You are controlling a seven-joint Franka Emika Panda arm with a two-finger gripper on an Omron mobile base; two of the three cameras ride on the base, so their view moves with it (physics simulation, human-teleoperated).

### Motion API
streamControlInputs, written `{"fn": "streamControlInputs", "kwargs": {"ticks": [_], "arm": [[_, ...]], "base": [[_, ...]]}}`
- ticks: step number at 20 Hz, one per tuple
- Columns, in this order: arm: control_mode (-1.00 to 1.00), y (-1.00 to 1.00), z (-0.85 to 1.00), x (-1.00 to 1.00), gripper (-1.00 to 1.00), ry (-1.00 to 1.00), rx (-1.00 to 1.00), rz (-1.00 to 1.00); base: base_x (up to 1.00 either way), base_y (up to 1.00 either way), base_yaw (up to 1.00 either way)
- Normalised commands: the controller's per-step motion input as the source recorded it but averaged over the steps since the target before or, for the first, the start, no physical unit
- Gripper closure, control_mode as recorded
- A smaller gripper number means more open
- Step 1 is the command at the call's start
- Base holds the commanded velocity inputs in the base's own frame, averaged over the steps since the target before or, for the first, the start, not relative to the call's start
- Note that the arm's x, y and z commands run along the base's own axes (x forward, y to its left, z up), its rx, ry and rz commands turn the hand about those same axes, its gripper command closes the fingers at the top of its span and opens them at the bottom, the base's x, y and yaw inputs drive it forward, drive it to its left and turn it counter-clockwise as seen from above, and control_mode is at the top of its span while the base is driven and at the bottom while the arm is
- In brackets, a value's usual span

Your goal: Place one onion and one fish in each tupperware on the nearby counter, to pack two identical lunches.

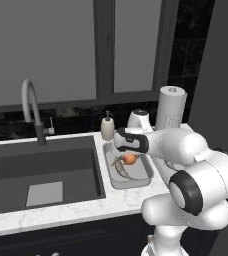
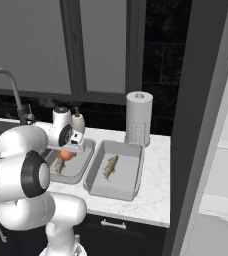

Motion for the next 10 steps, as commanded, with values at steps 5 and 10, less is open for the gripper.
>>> {"fn": "streamControlInputs", "kwargs": {"ticks": [5, 10], "arm": [[-1.00, 0.01, -0.29, 0.16, -1.00, 0.00, -0.01, 0.00], [-1.00, 0.00, -0.04, 0.03, -1.00, 0.00, 0.00, 0.00]], "base": [[0.00, 0.00, 0.00], [0.00, 0.00, 0.00]]}}
